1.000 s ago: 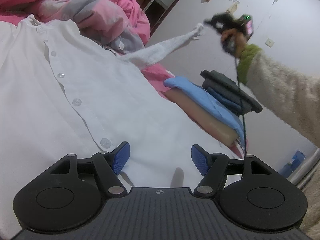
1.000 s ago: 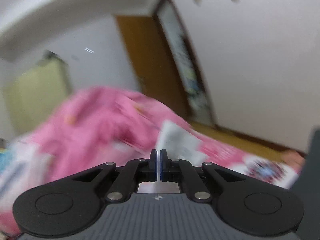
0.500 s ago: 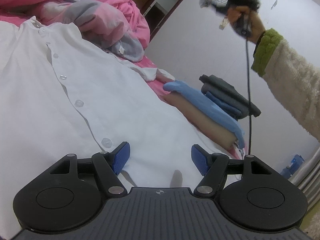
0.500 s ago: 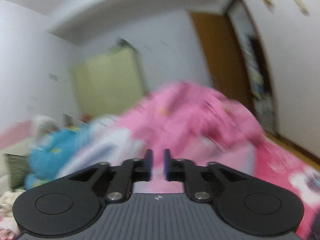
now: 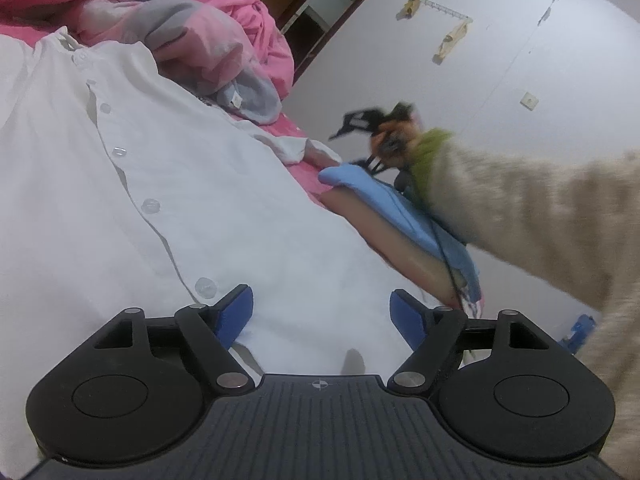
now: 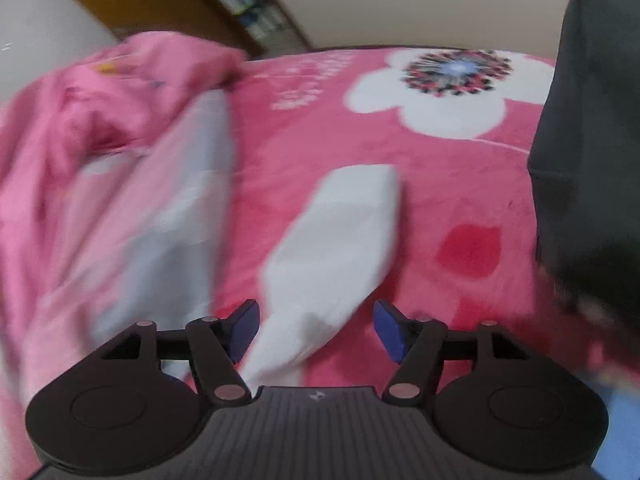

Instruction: Fold clothes

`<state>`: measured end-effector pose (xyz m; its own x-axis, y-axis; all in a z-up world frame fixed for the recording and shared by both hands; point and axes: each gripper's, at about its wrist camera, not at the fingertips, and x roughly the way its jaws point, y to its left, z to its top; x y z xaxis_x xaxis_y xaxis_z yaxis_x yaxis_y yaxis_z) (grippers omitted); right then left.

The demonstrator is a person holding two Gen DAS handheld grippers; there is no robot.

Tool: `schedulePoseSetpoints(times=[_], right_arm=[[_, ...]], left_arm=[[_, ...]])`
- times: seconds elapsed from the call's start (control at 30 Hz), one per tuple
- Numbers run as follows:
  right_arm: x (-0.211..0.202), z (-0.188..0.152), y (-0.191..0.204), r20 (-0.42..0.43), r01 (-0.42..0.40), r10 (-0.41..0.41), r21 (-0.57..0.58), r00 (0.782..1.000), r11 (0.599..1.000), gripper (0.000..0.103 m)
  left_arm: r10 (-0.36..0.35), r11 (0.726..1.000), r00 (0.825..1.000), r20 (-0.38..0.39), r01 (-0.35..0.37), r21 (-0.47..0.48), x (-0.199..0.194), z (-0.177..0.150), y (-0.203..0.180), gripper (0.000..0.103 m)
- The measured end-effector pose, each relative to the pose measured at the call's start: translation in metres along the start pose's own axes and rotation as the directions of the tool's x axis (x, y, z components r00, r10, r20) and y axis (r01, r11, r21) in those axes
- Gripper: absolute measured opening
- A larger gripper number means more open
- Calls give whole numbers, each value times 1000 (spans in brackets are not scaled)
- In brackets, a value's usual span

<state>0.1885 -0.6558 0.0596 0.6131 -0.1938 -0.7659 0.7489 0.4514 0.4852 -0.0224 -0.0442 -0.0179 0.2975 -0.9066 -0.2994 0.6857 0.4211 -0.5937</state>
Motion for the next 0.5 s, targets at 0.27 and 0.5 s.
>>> schedulePoseSetpoints(times=[0.27, 0.5], right_arm=[[20, 1, -38, 159, -147, 137, 48, 978, 988, 1], [-98, -27, 41, 258, -385, 505, -400, 823, 832, 1]], left_arm=[[-41, 999, 999, 22, 41, -28, -1, 1, 5, 79], [-35, 999, 999, 22, 35, -22, 0, 1, 3, 79]])
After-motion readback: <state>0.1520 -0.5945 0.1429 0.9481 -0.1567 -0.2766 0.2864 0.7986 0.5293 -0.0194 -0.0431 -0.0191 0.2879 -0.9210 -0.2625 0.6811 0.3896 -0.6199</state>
